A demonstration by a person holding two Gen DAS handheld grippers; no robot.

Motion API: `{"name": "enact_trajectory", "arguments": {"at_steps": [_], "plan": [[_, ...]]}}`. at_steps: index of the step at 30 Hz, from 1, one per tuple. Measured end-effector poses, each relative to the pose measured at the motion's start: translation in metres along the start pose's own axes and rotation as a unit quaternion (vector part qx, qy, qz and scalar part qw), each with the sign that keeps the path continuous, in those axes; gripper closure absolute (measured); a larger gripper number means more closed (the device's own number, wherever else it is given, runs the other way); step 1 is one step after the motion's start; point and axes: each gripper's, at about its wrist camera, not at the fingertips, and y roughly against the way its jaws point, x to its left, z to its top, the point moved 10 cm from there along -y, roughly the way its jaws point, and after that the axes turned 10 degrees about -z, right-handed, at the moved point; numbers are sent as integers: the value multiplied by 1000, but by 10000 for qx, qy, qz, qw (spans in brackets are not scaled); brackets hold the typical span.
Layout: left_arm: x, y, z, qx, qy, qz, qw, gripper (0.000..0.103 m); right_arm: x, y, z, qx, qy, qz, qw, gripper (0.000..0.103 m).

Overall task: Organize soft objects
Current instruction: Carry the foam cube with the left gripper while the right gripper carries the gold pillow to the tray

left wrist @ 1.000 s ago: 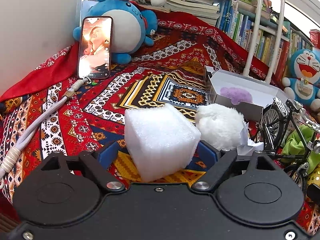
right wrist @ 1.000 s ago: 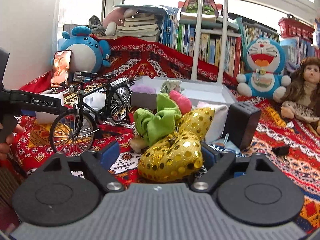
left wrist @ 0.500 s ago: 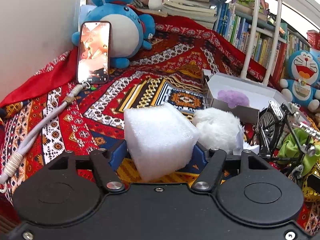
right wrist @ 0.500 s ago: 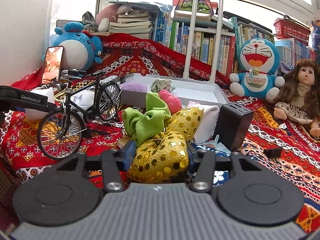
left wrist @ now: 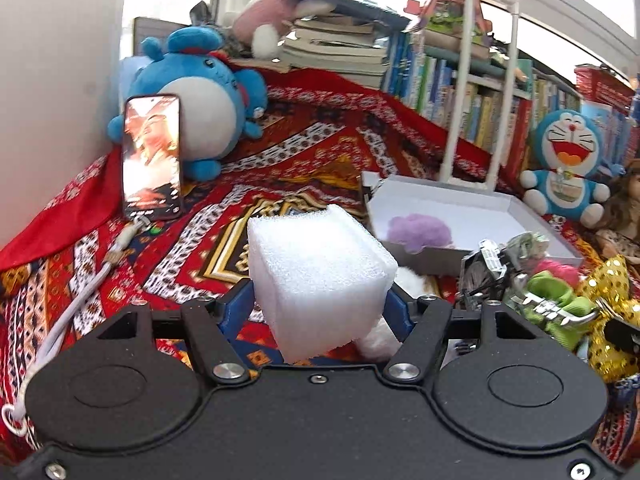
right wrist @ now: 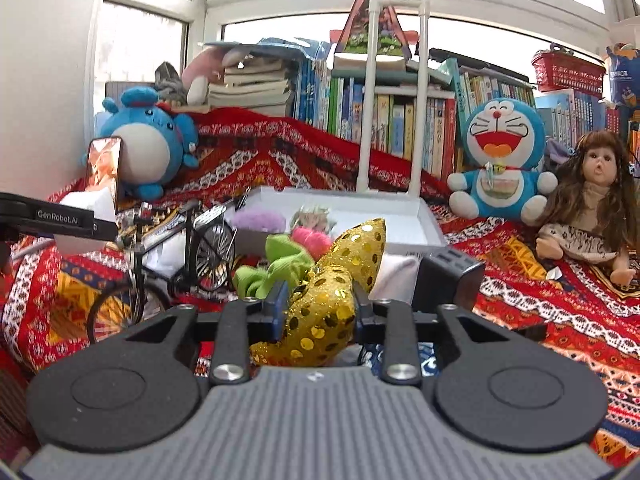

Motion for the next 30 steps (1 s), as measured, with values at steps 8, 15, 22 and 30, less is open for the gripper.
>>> {"name": "enact_trajectory", "arguments": {"at_steps": [8, 15, 22, 30], "plan": [[-15, -4, 22, 51, 17, -389, 9992, 38, -11, 2, 26, -203, -98, -25, 9997, 68], [-25, -14, 44, 60, 119, -704, 9974, 38, -26, -13, 49, -188, -352, -28, 9992, 68], [-34, -31, 63, 163, 293, -1125, 9931, 38, -34, -33, 66, -121, -582, 78, 9982, 68], [-54, -62, 88, 521, 338, -1605, 9851, 38, -43, -76, 92, 354, -993, 283, 9940, 68]]}}
